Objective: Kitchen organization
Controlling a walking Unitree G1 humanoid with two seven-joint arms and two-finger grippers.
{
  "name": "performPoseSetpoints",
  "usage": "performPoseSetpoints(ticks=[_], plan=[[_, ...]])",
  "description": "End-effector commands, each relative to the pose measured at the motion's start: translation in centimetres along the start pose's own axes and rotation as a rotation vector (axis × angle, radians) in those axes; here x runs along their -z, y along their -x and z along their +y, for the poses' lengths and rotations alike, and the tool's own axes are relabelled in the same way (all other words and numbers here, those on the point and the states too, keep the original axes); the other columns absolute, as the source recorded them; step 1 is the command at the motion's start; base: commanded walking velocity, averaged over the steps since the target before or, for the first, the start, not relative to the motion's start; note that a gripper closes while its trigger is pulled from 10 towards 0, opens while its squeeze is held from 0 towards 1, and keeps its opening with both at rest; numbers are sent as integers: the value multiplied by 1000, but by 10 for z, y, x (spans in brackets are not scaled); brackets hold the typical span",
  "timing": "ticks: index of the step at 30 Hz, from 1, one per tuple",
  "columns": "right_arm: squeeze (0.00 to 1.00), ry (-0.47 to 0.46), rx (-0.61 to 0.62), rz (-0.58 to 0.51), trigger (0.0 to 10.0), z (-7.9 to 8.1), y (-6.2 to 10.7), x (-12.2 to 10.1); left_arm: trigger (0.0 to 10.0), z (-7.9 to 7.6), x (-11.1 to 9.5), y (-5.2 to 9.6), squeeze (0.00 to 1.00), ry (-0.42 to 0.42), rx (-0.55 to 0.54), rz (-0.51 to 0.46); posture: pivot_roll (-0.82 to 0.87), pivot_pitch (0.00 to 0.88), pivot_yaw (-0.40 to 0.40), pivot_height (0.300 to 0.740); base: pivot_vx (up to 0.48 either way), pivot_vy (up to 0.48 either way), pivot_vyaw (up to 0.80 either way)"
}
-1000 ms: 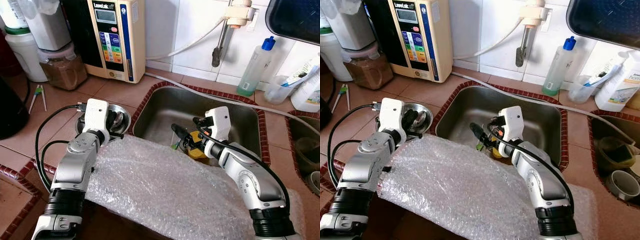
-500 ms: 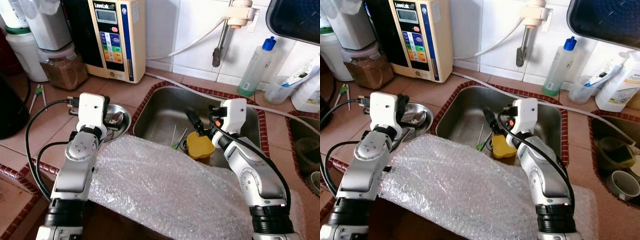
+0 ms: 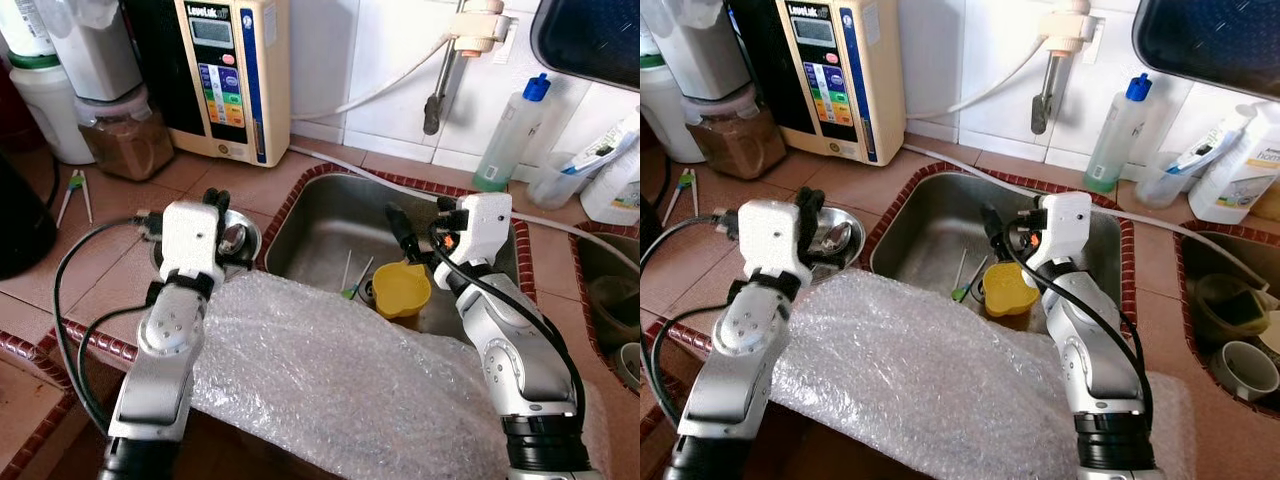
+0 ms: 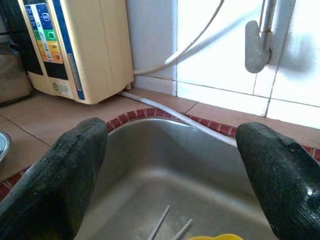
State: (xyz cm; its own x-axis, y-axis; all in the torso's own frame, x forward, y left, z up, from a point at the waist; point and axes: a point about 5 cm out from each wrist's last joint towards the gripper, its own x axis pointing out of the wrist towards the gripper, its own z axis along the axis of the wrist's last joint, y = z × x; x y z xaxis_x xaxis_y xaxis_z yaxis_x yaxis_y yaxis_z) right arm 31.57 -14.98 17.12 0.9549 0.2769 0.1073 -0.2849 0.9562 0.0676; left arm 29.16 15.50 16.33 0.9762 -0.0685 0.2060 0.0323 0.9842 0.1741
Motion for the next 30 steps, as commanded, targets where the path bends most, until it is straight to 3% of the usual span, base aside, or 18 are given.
performPoseSetpoints(ticks=[1, 13, 14, 26, 27, 28, 29, 30], plan=[[0, 15, 29, -16, 10000, -5, 3, -3, 10000, 0, -5, 3, 0, -9, -15, -20, -26, 36, -18, 740, 0, 0, 0], [0, 35, 76, -31, 10000, -16, 8, -4, 10000, -9, 3, 14, 0, 29, 7, 33, -37, 30, -23, 740, 0, 0, 0], [1000, 35, 82, -31, 10000, -17, 8, -4, 10000, -9, 4, 14, 0, 33, 9, 38, -38, 28, -23, 740, 0, 0, 0], [1000, 36, 103, -35, 10000, -20, 7, -4, 10000, -13, 2, 11, 0, 39, 18, 32, -40, 21, -20, 740, 0, 0, 0], [776, 37, 104, -35, 10000, -20, 7, -4, 10000, -13, 2, 11, 0, 38, 17, 33, -40, 21, -19, 740, 0, 0, 0], [776, 37, 104, -35, 10000, -20, 7, -4, 10000, -13, 2, 11, 0, 38, 17, 33, -40, 21, -19, 740, 0, 0, 0], [8, 37, 104, -33, 10000, -20, 8, -4, 10000, -12, 2, 11, 0, 39, 17, 35, -40, 22, -18, 740, 0, 0, 0], [8, 37, 104, -33, 10000, -20, 8, -4, 10000, -12, 2, 11, 0, 39, 17, 35, -40, 22, -18, 740, 0, 0, 0]])
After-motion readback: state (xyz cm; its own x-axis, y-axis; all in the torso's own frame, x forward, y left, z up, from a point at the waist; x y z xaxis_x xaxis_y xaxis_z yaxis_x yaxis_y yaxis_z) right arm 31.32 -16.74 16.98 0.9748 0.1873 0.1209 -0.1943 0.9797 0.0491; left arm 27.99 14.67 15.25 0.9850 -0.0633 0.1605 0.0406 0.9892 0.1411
